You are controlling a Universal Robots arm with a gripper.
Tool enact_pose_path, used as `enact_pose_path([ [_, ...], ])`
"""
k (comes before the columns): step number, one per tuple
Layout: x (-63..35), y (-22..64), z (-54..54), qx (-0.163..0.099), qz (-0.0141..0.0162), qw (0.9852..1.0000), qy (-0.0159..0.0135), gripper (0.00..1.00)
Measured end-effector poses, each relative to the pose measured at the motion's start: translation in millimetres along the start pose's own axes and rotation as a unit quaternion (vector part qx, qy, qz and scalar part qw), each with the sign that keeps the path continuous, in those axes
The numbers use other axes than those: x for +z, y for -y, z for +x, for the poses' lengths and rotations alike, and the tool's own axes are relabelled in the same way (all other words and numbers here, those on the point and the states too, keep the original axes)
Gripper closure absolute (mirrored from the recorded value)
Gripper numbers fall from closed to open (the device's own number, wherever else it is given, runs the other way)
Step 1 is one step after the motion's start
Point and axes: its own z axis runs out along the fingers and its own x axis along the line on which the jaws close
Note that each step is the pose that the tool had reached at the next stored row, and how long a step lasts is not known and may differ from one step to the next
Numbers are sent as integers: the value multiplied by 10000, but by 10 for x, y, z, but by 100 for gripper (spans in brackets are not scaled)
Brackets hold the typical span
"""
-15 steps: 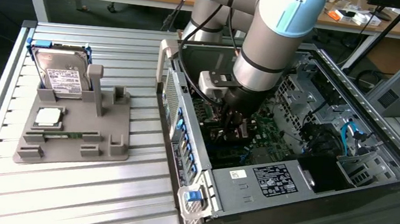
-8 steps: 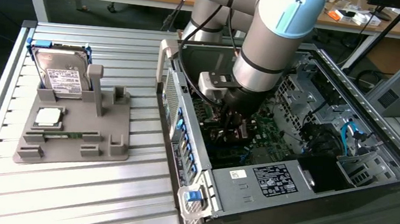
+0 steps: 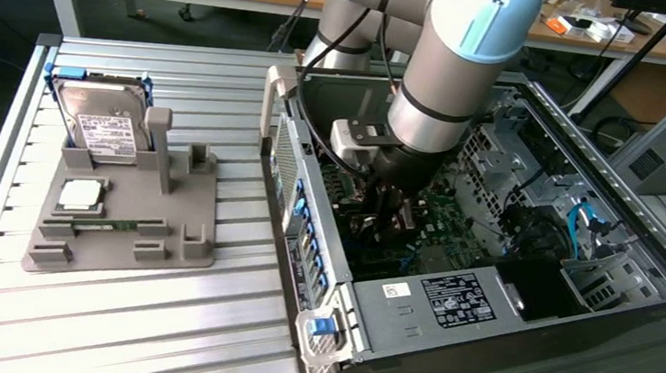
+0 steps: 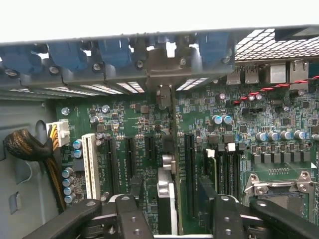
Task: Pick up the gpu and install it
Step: 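Insert the gpu into the slot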
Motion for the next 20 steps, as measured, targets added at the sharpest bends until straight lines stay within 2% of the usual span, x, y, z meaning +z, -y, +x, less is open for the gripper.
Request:
enact_pose_path([
  [1,-16,0,0,0,0,10000,0,44],
  [7,-295,1,0,-1,17,10000,-1,44],
  [10,-428,-9,1,-21,34,10000,-21,44],
  [12,-467,-12,0,-50,39,10000,-58,46],
  [14,-483,-15,0,-79,42,9999,-96,59],
  [16,-489,-18,0,-115,44,9998,-139,59],
  [18,-489,-20,0,-168,48,9997,-196,71],
  [19,-489,-20,0,-193,50,9996,-215,77],
  [20,-489,-20,0,-252,52,9994,-250,83],
])
